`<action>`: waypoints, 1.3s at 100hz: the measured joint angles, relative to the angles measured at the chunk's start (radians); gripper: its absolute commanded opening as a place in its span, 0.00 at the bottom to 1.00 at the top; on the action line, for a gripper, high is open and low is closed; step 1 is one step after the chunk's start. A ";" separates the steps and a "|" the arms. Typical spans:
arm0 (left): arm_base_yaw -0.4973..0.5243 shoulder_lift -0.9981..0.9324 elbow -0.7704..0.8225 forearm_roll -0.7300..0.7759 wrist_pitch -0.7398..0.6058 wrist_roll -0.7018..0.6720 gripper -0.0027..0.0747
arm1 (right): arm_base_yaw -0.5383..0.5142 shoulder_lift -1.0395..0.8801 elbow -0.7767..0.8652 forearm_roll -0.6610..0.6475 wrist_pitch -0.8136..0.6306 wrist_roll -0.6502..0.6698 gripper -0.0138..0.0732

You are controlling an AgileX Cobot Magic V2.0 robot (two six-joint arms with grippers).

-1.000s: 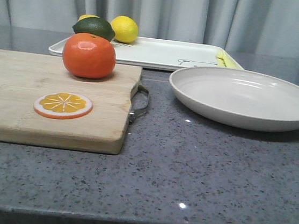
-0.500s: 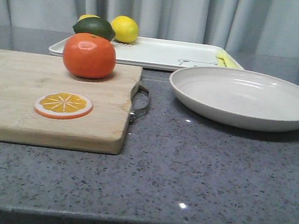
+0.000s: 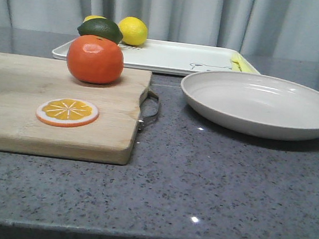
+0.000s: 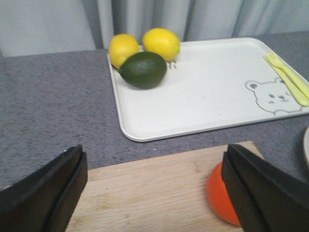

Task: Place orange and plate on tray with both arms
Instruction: 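Lower the left gripper onto the large orange and close it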

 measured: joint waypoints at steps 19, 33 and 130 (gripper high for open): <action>-0.053 0.170 -0.156 -0.034 0.167 0.000 0.75 | 0.000 0.000 0.000 0.000 0.000 0.000 0.09; -0.069 0.296 -0.276 -0.066 0.305 0.000 0.75 | 0.000 0.000 0.000 0.000 0.000 0.000 0.09; -0.160 0.637 -0.571 -0.029 0.565 0.000 0.75 | 0.000 0.000 0.000 0.000 0.000 0.000 0.09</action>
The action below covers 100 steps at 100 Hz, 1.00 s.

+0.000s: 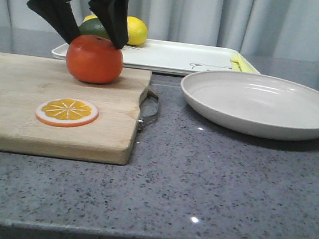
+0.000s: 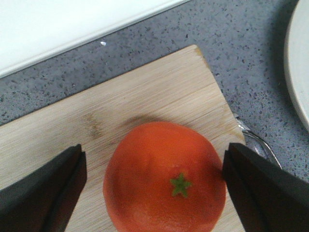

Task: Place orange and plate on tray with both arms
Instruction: 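Lower the left gripper onto the large orange and close it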

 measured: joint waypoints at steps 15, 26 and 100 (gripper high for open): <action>0.000 0.006 -0.001 0.000 0.013 0.000 0.75 | 0.000 0.000 0.000 0.000 0.000 0.000 0.09; 0.000 0.018 -0.001 0.004 0.030 0.000 0.75 | 0.000 0.000 0.000 0.000 0.000 0.000 0.09; 0.000 0.019 -0.002 0.005 0.036 0.000 0.40 | 0.000 0.000 0.000 0.000 0.008 0.000 0.09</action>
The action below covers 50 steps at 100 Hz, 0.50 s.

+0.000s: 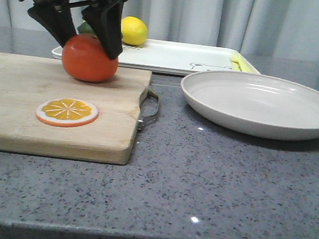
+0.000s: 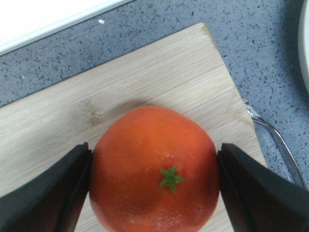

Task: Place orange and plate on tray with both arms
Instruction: 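Lower the left gripper onto the large orange and close it, then lift the orange with the left gripper and carry it over the plate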

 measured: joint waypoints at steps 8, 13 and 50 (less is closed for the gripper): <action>0.000 0.000 -0.015 -0.009 0.004 0.000 0.40 | 0.000 0.000 0.000 0.000 0.004 0.000 0.09; -0.004 0.000 -0.029 -0.013 0.006 0.000 0.40 | 0.000 0.000 0.000 0.000 0.004 0.000 0.09; -0.181 0.041 -0.176 -0.019 0.004 0.029 0.40 | 0.000 0.000 0.000 0.000 0.006 0.000 0.09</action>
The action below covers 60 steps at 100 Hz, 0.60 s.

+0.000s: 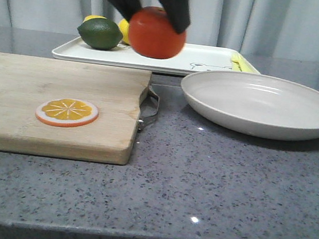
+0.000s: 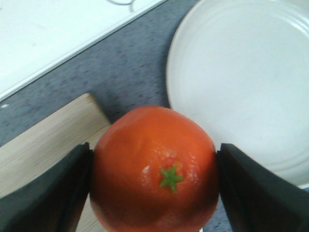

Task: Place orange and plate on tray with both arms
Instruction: 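Lift the orange with the left gripper and carry it over the plate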

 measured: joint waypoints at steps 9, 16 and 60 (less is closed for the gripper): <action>-0.053 0.042 -0.053 0.000 0.000 0.000 0.40 | 0.000 0.000 0.000 0.000 0.000 0.000 0.09; -0.089 0.082 -0.099 0.000 -0.002 0.000 0.40 | 0.000 0.000 0.000 0.000 0.000 0.000 0.09; -0.190 0.276 -0.287 -0.005 -0.004 0.002 0.40 | 0.000 0.000 0.000 0.000 0.000 0.000 0.09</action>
